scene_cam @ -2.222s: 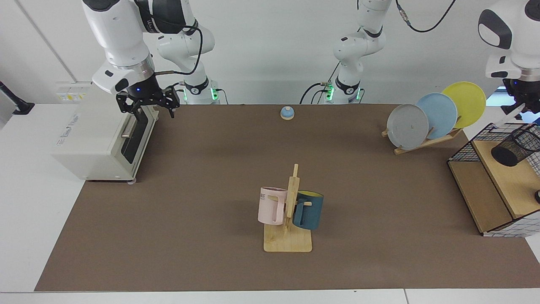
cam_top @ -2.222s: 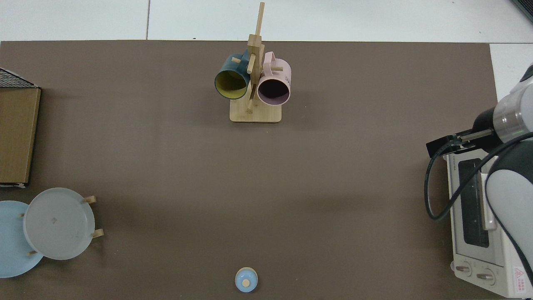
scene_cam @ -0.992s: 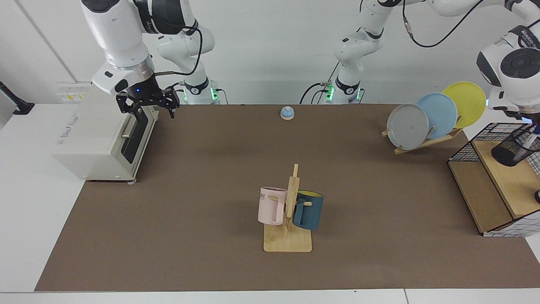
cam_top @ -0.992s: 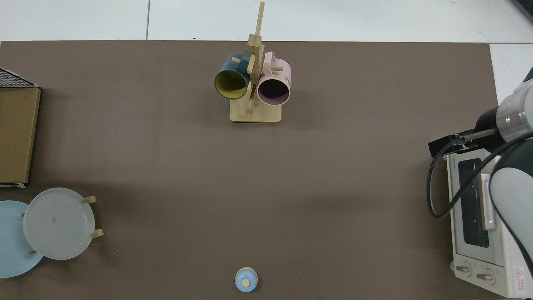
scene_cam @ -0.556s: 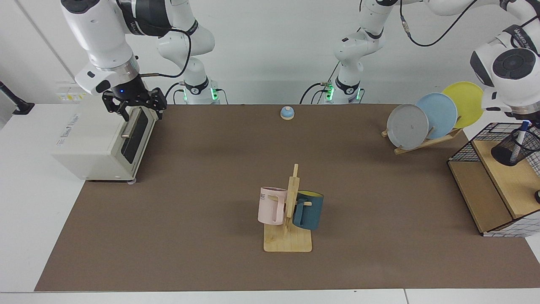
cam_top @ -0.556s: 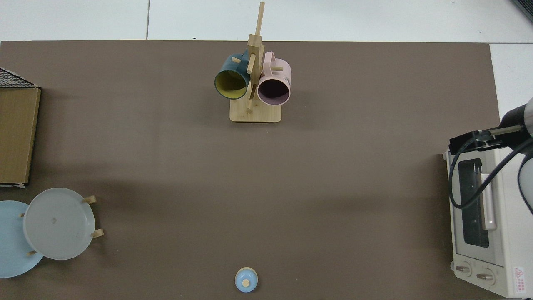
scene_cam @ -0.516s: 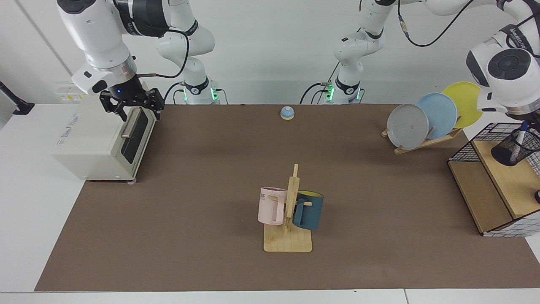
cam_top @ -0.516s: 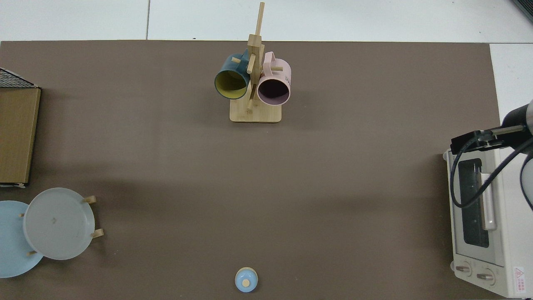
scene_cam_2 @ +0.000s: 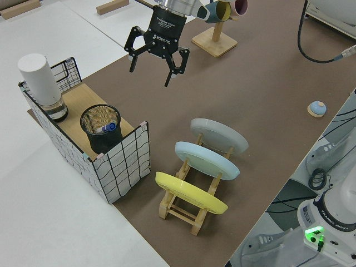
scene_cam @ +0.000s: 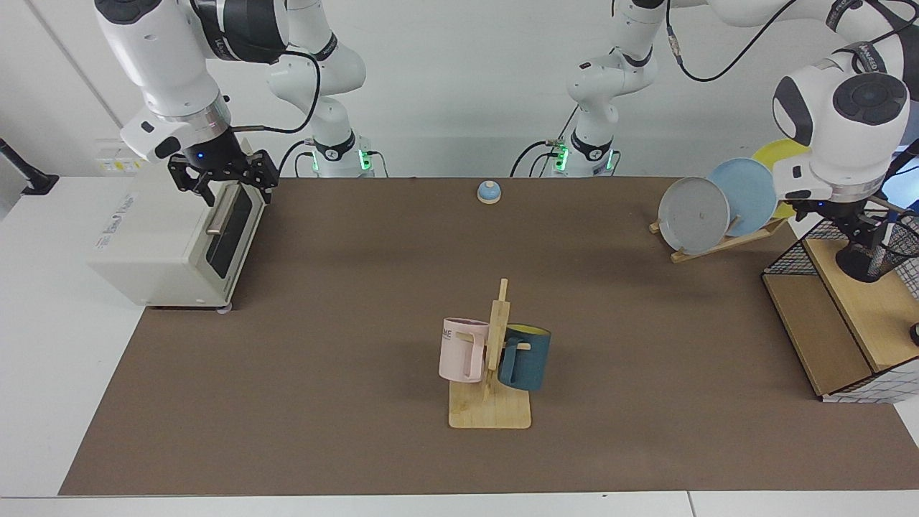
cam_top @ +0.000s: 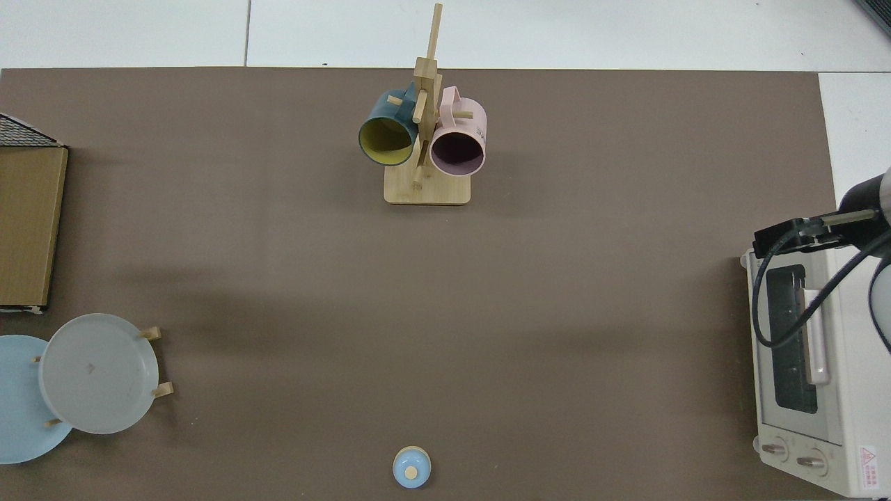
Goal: Put markers into pen holder
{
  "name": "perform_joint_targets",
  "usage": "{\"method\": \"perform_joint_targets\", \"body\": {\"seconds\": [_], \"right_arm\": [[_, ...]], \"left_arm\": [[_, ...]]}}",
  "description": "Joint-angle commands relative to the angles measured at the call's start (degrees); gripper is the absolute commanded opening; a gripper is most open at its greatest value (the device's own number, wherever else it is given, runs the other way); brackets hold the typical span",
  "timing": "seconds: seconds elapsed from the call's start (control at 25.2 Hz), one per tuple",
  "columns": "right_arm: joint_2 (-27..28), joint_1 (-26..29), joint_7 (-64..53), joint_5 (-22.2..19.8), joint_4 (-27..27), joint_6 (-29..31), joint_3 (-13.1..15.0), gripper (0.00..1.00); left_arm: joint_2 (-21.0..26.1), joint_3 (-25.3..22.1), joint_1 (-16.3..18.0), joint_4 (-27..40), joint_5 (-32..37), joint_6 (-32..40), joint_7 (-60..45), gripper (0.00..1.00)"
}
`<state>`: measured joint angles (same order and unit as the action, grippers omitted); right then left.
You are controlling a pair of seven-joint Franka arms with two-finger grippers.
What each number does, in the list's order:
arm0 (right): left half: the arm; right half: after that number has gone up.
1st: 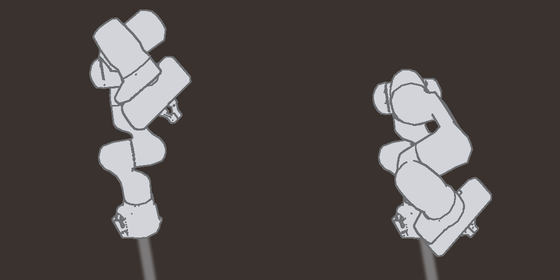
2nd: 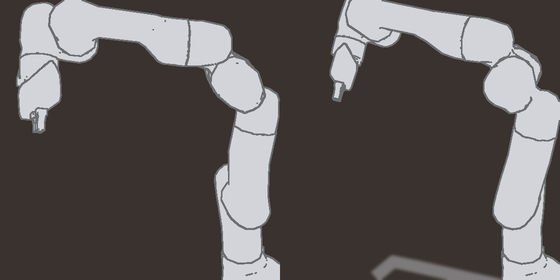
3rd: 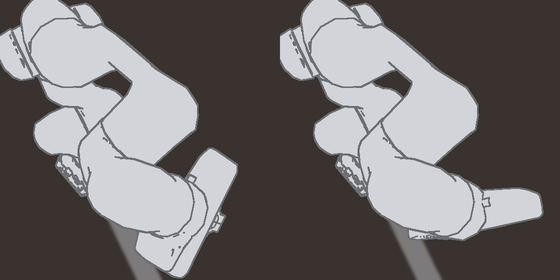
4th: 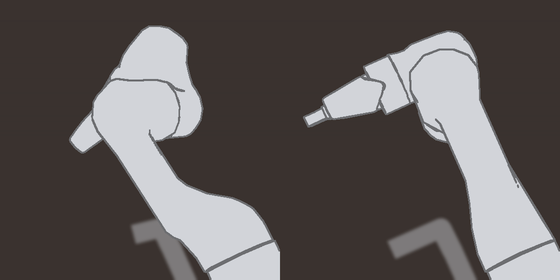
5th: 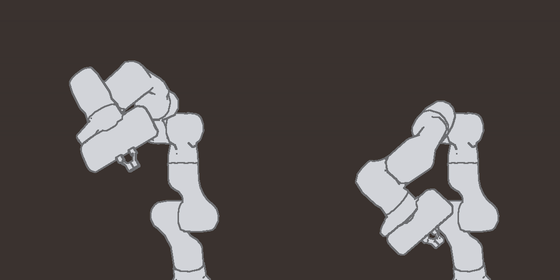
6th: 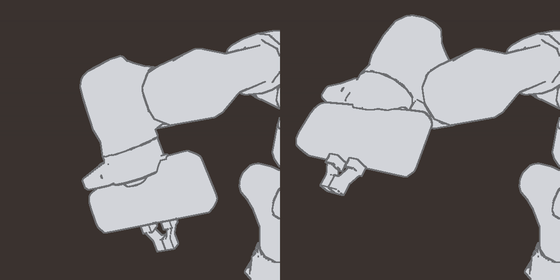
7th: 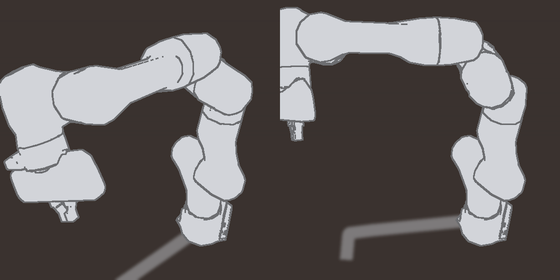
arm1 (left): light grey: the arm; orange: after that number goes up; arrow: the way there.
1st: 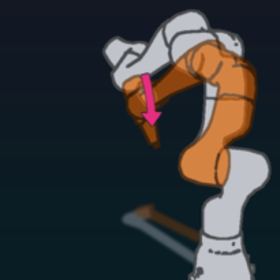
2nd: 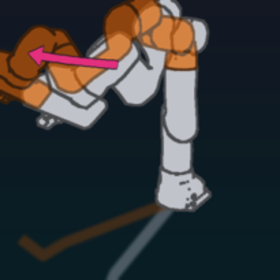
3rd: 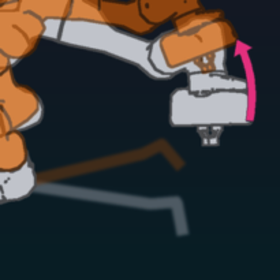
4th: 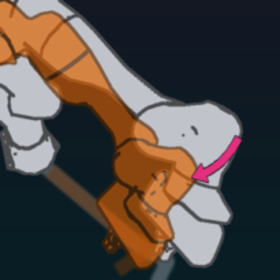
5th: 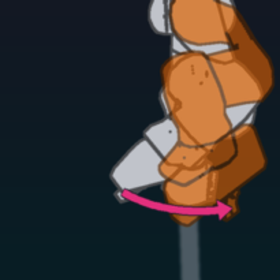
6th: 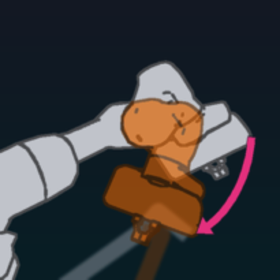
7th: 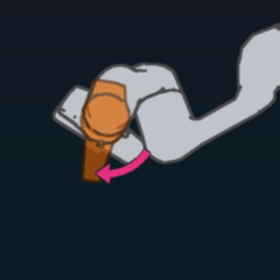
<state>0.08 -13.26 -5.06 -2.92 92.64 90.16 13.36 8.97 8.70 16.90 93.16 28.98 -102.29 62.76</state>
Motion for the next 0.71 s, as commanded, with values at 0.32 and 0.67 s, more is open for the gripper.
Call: {"method": "perform_joint_targets", "body": {"seconds": [0.32, 0.67], "right_arm": [[-0.79, 0.60, -0.04, 0.99, 0.96, 0.45, -0.09, 1.00], [-0.96, 0.43, -0.04, 1.16, 1.05, -0.42, -0.18, 1.00]], "left_arm": [[-0.45, 1.31, -4.77, 0.80, -16.49, 4.20, -35.49, 1.00], [-0.89, 1.67, -5.91, 0.80, -21.77, 5.34, -52.91, 1.00]]}}
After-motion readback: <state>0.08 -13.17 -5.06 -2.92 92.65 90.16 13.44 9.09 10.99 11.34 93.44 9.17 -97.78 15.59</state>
